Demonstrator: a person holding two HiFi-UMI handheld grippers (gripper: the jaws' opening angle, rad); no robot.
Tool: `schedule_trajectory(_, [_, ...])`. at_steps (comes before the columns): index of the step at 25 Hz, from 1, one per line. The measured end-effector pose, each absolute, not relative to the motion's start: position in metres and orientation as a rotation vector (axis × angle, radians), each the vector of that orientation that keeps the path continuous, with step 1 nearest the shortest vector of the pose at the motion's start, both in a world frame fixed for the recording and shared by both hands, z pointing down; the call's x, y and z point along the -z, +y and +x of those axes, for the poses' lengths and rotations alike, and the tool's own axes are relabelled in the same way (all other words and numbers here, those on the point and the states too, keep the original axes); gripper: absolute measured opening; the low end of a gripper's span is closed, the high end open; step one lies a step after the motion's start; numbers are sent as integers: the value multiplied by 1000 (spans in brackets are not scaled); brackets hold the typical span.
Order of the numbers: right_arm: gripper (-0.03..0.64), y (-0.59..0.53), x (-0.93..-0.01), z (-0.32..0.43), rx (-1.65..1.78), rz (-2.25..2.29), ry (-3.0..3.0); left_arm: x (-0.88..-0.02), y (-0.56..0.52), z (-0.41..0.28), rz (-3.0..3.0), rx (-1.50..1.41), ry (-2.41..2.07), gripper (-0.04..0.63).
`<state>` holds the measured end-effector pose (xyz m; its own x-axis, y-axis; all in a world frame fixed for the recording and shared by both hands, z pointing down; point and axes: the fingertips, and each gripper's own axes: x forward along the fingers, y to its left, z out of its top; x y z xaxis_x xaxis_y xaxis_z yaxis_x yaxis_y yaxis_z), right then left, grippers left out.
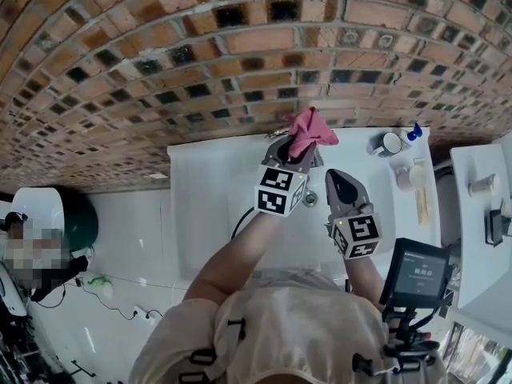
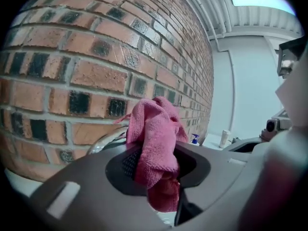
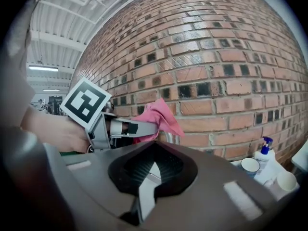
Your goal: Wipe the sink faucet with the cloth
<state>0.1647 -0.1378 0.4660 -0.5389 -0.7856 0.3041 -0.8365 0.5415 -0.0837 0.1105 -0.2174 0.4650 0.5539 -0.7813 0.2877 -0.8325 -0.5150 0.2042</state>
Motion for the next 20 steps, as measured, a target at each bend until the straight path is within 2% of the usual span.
schedule_trajectory(8, [-11,-148,-476,188,-353,1426,-2506,-515,-231,147,2511,-430,-1193,117])
schedule_trajectory(14, [-11,-147,-481,191,-349,1423,-2491,-577,-232,132,2409,-578,-1158,115])
schedule_trajectory(20, [-11,-145,-483,191,-348,1415,-2486,-557,-228,134,2459,-503,-1231,115])
